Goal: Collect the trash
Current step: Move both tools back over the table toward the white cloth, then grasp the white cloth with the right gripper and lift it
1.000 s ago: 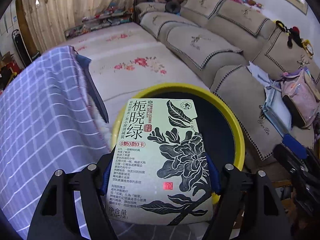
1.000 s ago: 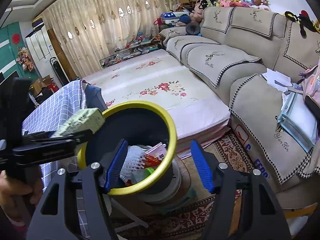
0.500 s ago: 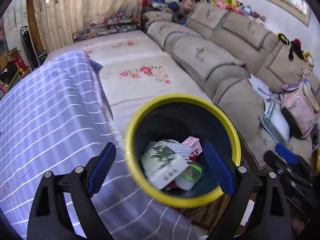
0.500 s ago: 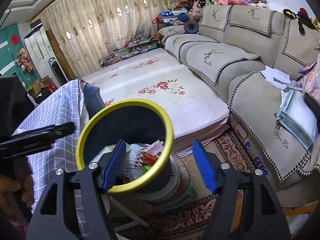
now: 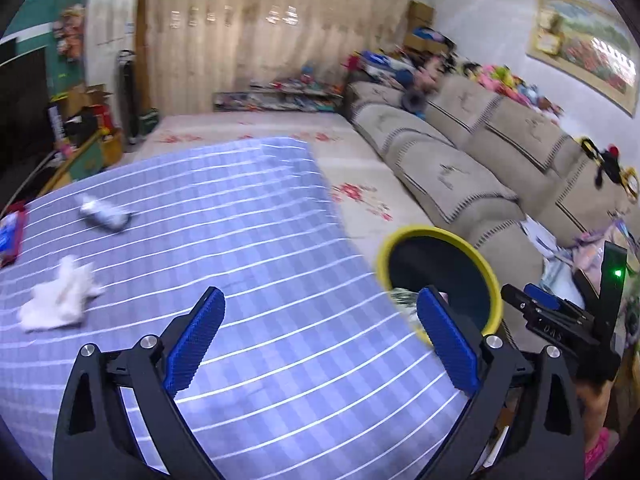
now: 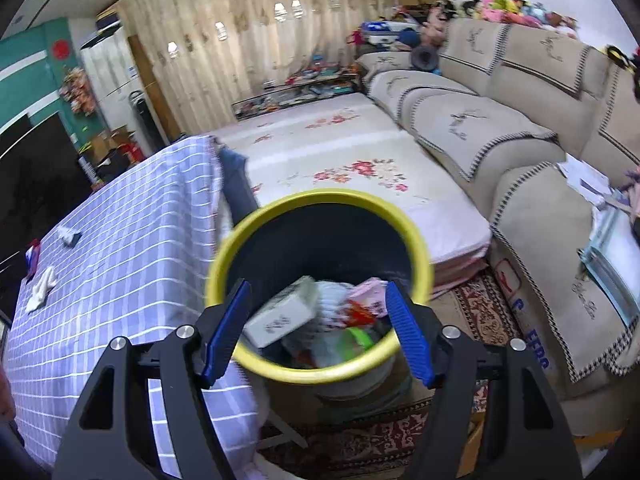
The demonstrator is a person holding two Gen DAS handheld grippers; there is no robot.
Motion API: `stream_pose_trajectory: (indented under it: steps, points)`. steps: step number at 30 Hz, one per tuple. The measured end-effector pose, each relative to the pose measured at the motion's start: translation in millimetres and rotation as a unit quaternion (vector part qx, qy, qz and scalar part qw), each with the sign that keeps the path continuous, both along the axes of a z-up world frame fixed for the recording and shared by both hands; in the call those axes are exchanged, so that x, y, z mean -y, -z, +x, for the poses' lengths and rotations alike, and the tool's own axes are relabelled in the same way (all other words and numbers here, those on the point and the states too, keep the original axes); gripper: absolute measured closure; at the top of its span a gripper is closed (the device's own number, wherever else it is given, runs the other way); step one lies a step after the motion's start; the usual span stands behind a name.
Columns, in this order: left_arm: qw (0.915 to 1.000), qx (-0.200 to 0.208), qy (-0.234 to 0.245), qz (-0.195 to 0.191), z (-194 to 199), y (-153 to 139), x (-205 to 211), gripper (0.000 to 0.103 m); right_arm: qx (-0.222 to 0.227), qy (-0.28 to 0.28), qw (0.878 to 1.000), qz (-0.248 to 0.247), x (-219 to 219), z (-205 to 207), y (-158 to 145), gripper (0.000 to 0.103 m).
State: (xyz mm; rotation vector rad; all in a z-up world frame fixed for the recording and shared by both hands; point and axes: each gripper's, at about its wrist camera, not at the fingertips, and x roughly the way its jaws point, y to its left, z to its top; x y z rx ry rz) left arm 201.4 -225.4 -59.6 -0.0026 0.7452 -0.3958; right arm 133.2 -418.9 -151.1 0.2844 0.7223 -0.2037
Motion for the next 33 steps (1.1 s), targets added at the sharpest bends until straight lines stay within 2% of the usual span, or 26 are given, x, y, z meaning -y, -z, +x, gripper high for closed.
stream_pose_trajectory:
  steps: [3,8,13,18,23,25,29,33]
  points:
    - [0.9989,0.016,-0.045,0.000,-12,-6,-49,0.008,-0.001,-0.040,0.999,-0.002,-28,14,-3,0.037]
    - [0.9905,0.046,-0.129,0.006,-36,-18,-134,0.008,-0.003,-0.132,0.991,0.001,-95,46,-12,0.037]
    - [0.9773,0.050,-0.206,0.009,-57,-18,-214,0.007,-0.013,-0.236,0.972,0.001,-185,80,-16,0.037]
    - [0.9687,0.046,-0.244,0.003,-69,-10,-266,0.007,-0.022,-0.314,0.949,-0.003,-270,102,-20,0.037]
    - [0.9674,0.036,-0.251,0.002,-70,0,-281,0.007,-0.027,-0.368,0.929,-0.018,-349,123,-23,0.037]
    - [0.9676,0.031,-0.251,-0.002,-70,5,-286,0.007,-0.029,-0.378,0.925,-0.034,-378,135,-21,0.037]
    - [0.9683,0.023,-0.248,-0.009,-68,10,-290,0.007,-0.043,-0.377,0.923,-0.061,-415,159,-9,0.037]
    - [0.9690,0.018,-0.246,-0.014,-68,14,-294,0.007,-0.067,-0.366,0.925,-0.081,-434,184,9,0.037]
